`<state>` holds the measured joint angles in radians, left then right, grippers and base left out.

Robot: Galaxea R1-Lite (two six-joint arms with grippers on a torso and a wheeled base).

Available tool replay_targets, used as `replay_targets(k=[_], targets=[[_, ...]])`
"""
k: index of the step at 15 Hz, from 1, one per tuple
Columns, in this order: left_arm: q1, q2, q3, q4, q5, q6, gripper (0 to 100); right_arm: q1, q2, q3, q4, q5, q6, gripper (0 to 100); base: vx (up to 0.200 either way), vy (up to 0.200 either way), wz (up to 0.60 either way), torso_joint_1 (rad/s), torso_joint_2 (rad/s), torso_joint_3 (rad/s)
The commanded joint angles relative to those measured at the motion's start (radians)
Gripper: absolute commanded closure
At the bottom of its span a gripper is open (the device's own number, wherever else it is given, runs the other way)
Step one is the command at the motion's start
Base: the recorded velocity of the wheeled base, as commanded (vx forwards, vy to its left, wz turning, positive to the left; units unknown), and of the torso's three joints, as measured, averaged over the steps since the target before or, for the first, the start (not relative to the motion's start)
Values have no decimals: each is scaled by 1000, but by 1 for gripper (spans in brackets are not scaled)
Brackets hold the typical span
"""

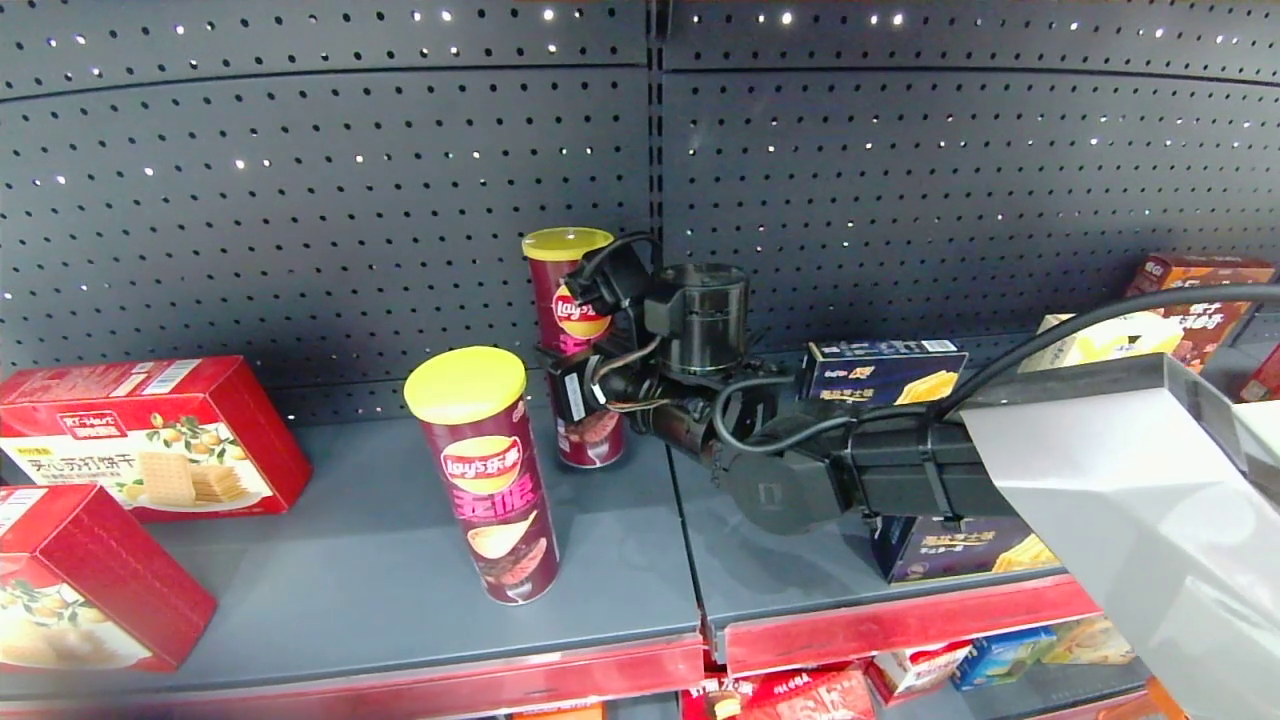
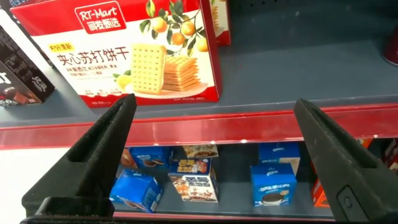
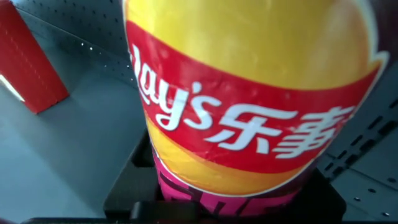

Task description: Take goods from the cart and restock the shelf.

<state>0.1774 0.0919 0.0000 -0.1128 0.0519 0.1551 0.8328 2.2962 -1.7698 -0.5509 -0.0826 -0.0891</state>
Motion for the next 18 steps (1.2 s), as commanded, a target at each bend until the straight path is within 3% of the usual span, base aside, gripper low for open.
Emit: replay_targets(k=[1,11,12,18], targets=[[0,5,0,1,0,0,0,0,9,-10,-1,0,0,100,0,0,0,0,0,0],[0,5,0,-4,3,1,0,0,37,-22,-23,21,0,100,0,0,0,0,0,0],[0,5,0,-4,3,1,0,0,35,-19,-24,21,0,0,0,0,0,0,0,0],[0,5,0,-7,5,1,0,3,28,-10,-29,20,0,0,0,0,0,0,0,0]])
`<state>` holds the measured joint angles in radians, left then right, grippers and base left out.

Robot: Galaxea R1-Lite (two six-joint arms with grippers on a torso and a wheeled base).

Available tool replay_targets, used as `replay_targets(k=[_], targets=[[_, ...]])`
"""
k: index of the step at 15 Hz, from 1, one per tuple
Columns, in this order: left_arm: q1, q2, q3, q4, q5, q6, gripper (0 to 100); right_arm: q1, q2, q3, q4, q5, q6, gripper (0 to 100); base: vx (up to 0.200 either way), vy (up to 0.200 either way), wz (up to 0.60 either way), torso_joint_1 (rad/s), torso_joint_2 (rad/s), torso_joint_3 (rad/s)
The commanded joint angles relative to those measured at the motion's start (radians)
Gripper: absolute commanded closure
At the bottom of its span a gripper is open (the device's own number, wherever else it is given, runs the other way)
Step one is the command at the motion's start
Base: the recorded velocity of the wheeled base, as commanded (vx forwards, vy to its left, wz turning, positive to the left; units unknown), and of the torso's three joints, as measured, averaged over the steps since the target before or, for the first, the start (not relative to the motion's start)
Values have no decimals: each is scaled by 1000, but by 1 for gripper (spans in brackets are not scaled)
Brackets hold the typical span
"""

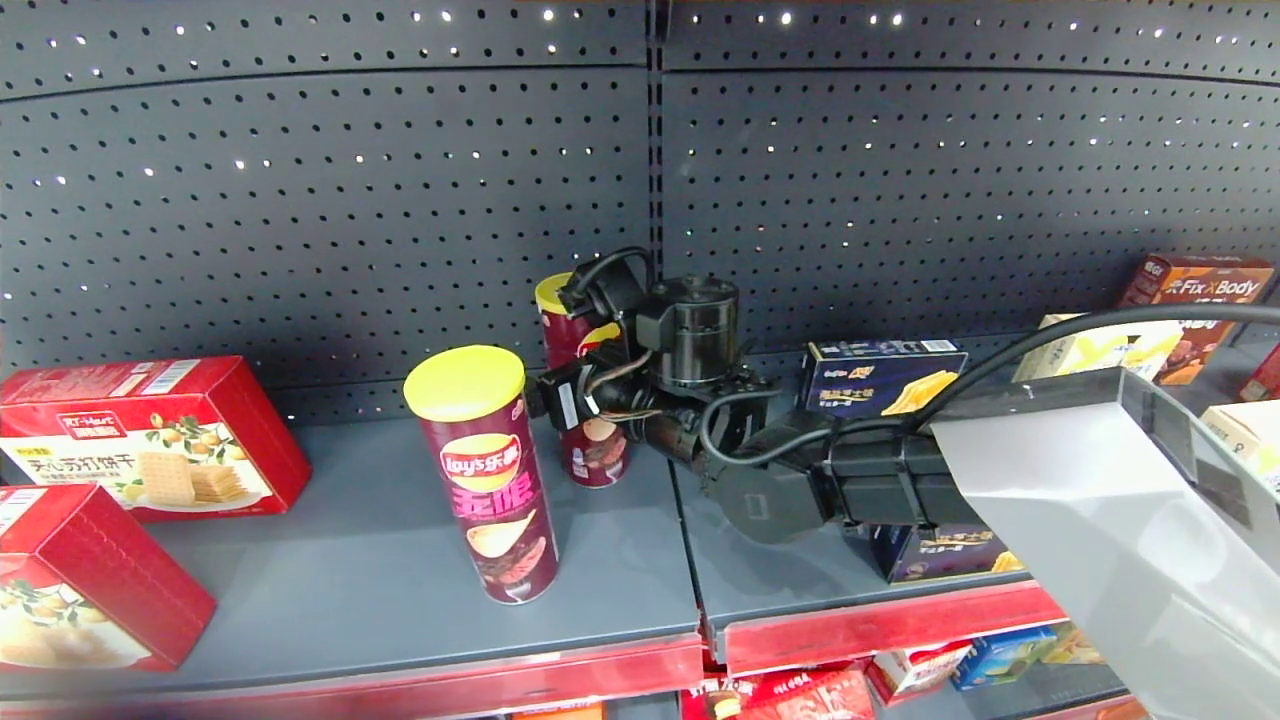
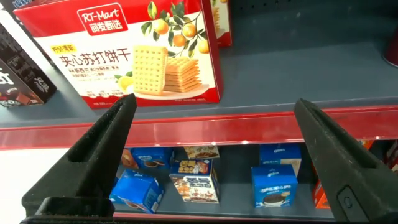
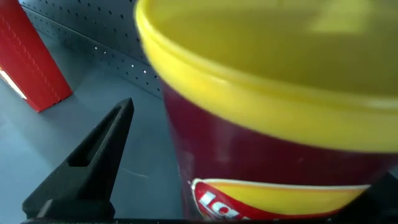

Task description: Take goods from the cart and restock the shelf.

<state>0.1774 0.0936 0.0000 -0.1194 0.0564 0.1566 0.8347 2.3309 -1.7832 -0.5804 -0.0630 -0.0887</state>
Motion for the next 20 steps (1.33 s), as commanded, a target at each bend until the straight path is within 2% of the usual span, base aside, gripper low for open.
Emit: replay_targets(k=[1,4,10,13,20], targets=[[0,3,0,0,0,0,0,1,-7,5,1,-1,0,0,0,0,0,0,0,0],[0,3,0,4,0,-2,0,3,-44,65,-4,-8,0,0,0,0,0,0,0,0],[0,3,0,40,2,-2,0,6,-260,363,-25,-14,-5,0,0,0,0,0,0,0],[0,3,0,40,30,-3,0,-2,-341,455,-19,-24,-6,0,0,0,0,0,0,0],[0,3,0,41,46,-2,0,-32,-283,438,-52,-24,-6,0,0,0,0,0,0,0]])
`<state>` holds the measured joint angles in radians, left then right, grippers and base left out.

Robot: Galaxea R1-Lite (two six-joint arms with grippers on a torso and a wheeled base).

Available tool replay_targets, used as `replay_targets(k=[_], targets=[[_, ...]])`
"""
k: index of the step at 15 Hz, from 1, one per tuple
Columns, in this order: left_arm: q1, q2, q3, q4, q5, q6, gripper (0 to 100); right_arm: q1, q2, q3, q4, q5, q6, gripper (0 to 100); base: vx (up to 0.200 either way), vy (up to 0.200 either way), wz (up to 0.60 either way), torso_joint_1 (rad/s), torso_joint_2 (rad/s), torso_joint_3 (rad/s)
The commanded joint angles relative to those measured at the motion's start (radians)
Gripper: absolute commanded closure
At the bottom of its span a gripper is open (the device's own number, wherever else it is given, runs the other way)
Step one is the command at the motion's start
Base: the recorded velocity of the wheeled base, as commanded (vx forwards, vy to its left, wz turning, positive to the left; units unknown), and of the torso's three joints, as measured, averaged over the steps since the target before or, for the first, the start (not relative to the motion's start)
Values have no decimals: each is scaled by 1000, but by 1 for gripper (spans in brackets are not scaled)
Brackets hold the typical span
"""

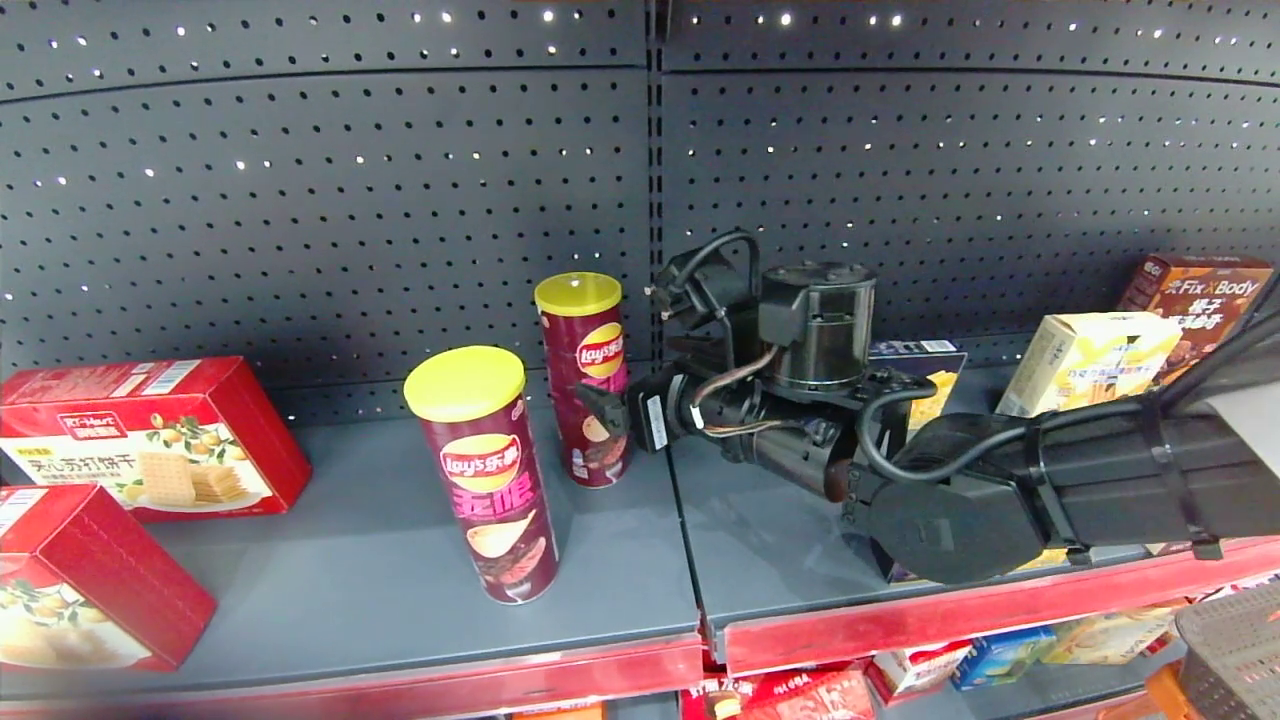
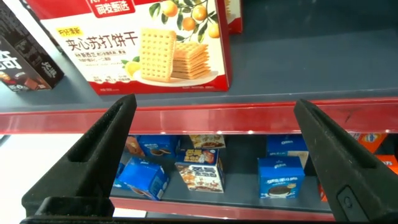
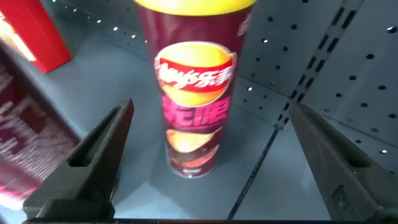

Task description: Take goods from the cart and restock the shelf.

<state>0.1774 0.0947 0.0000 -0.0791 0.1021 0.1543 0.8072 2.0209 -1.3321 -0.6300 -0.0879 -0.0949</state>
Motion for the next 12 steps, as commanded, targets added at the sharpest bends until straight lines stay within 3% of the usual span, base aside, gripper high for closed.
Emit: replay_targets(k=[1,12], targets=[[0,2,0,4,1,-1,0,-5,44,-30,-2,0,0,0,0,0,0,0,0,0],[0,2,0,9,-4,1,0,-17,177,-200,15,-3,0,0,0,0,0,0,0,0]])
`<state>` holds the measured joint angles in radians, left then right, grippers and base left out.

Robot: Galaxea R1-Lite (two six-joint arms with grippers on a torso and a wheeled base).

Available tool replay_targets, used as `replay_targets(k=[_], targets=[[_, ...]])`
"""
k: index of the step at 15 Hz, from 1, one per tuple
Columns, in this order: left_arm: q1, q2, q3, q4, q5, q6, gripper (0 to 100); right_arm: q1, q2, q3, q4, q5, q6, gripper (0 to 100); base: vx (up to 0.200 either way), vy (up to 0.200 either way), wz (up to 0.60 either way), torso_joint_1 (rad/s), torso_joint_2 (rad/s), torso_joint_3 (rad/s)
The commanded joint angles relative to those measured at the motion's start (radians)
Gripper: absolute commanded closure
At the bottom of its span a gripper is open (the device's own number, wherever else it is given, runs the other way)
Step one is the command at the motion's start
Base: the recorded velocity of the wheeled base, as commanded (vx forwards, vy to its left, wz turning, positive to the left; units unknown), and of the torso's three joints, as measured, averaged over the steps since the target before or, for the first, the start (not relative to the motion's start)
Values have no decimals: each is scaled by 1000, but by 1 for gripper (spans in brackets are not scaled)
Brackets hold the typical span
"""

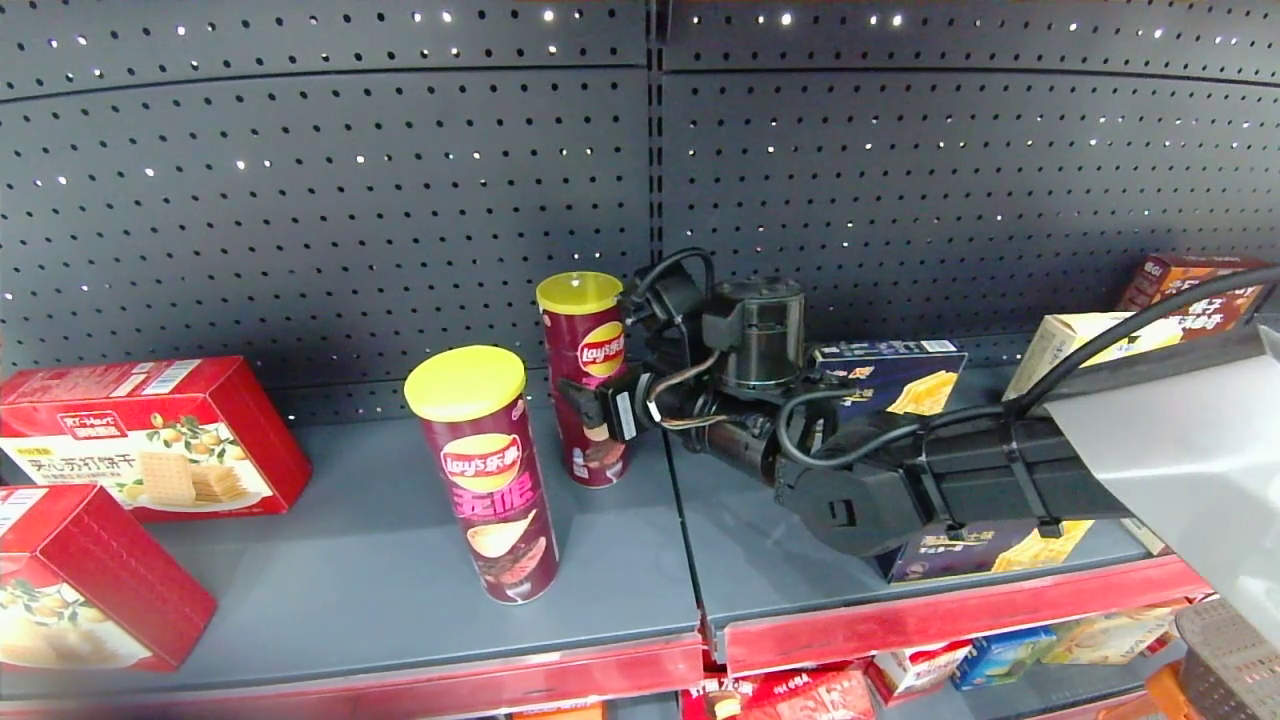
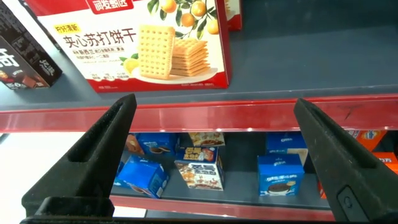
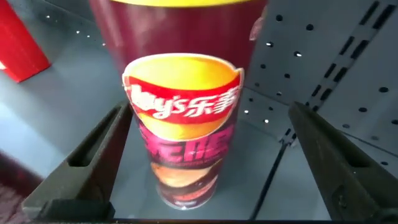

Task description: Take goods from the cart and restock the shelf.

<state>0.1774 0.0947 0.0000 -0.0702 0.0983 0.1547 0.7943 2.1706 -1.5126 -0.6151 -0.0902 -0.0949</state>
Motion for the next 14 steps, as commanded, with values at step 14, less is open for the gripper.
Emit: replay_targets(k=[14], targets=[[0,2,0,0,27,2,0,20,-244,344,-57,-54,0,0,0,0,0,0,0,0]])
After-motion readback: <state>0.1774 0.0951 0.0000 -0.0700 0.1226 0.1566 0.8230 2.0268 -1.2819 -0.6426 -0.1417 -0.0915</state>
